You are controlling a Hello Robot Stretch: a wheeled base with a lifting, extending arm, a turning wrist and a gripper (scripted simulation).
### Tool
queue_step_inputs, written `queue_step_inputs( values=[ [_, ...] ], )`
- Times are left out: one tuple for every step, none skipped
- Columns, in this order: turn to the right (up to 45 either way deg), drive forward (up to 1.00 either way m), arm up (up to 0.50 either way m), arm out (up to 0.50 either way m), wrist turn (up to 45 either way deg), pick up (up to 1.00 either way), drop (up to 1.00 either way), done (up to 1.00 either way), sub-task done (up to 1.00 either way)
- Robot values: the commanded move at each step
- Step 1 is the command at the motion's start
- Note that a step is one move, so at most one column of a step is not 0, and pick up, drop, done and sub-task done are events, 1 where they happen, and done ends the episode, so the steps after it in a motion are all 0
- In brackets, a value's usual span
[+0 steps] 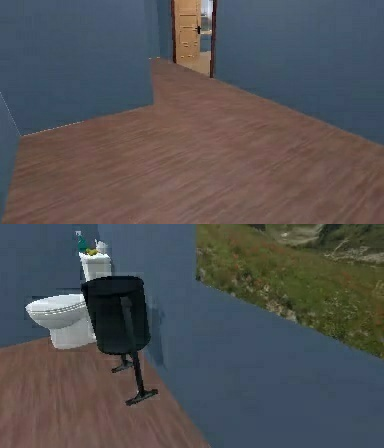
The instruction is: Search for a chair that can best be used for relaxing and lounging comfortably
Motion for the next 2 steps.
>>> queue_step_inputs(
  values=[
    [0.0, 1.00, 0.00, 0.00, 0.0, 0.00, 0.00, 0.00, 0.00],
    [0.0, 1.00, 0.00, 0.00, 0.0, 0.00, 0.00, 0.00, 0.00]
  ],
)
